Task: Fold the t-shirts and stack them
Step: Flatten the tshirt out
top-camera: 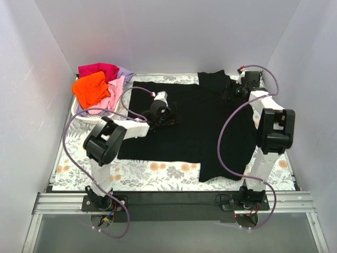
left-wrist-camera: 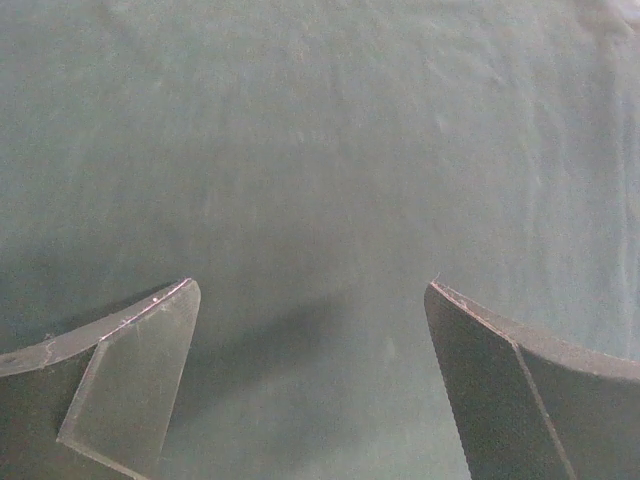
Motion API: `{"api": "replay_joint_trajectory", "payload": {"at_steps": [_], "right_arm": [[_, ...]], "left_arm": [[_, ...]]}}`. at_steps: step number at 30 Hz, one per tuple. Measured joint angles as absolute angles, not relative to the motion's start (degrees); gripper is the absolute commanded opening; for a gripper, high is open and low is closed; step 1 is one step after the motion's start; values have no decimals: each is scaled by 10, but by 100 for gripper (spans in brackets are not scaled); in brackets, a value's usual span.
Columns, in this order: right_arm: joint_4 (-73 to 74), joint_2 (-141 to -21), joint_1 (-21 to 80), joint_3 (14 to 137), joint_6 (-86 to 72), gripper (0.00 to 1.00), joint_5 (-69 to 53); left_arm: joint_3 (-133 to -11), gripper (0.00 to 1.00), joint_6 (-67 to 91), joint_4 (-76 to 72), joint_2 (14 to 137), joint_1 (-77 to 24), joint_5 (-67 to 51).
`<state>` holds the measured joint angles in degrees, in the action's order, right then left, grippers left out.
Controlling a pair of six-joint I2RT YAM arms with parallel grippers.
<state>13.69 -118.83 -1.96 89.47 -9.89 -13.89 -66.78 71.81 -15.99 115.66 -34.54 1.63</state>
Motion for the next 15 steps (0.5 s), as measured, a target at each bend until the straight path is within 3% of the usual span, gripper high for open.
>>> {"api": "replay_joint_trajectory", "payload": {"at_steps": [9, 15], "right_arm": [[30, -850, -13, 651, -99, 71, -141], [15, -792, -13, 555, -99, 72, -132]], "left_arm": [[-485, 88, 716, -154, 861, -384, 181], [-378, 88, 818, -31, 752, -371, 299]]}}
